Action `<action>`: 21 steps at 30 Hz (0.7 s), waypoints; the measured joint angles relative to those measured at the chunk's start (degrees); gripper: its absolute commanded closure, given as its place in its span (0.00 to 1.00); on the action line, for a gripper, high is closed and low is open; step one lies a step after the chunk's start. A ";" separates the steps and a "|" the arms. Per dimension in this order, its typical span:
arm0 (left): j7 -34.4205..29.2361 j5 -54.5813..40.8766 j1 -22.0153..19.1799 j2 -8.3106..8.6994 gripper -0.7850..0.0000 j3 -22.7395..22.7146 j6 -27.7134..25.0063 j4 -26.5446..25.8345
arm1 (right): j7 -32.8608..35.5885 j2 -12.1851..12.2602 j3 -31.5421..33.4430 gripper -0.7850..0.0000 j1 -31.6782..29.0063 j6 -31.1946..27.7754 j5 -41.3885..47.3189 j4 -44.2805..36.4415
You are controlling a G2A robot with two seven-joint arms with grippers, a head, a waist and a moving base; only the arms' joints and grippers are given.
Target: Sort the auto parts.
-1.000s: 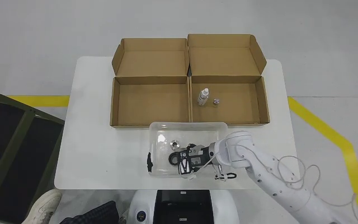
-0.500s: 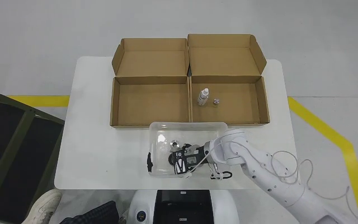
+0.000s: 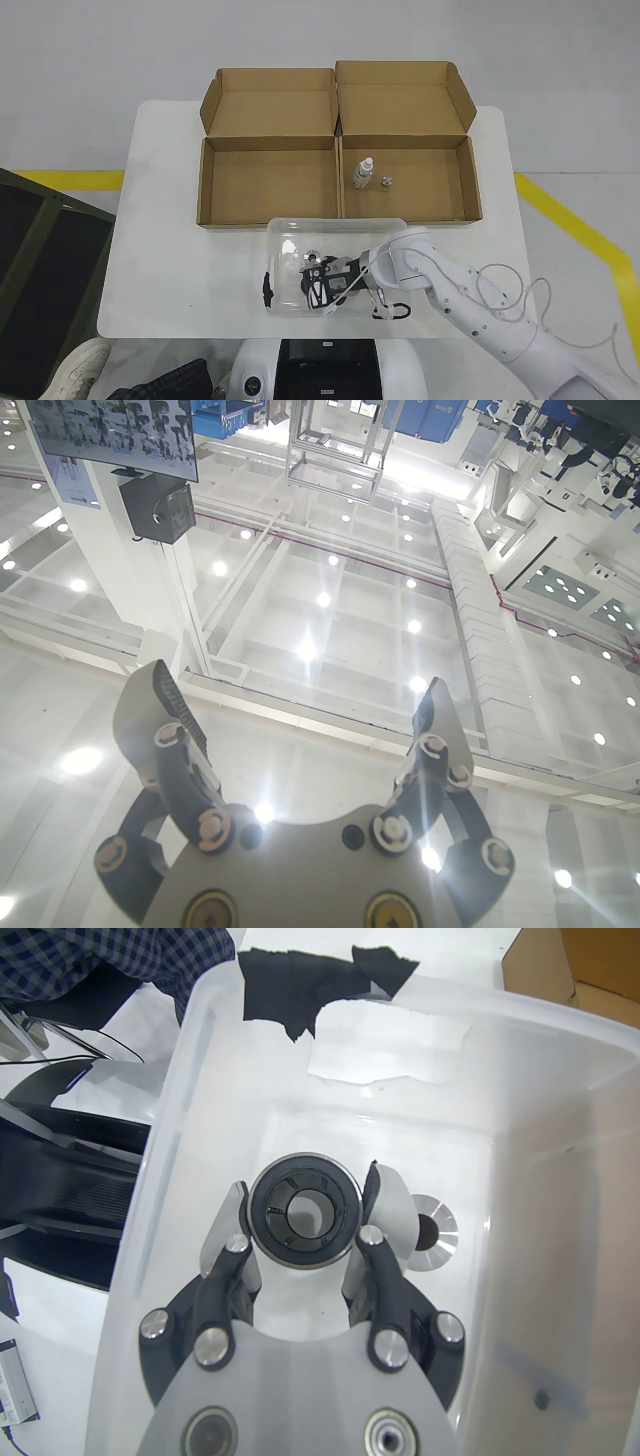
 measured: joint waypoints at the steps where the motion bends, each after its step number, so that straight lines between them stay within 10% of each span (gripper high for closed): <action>1: 0.00 0.00 0.00 0.00 0.00 0.00 0.00 0.00 | -0.10 -0.06 -0.05 0.75 0.11 0.01 -0.09 0.15; 5: 0.00 0.00 0.00 0.00 0.00 0.00 0.00 0.00 | -0.39 -0.22 -0.17 1.00 0.40 -0.09 -0.29 0.47; 21: 0.00 0.00 0.00 0.00 0.00 0.00 0.00 0.00 | -1.37 1.28 3.94 1.00 -1.97 -2.02 -1.09 -4.36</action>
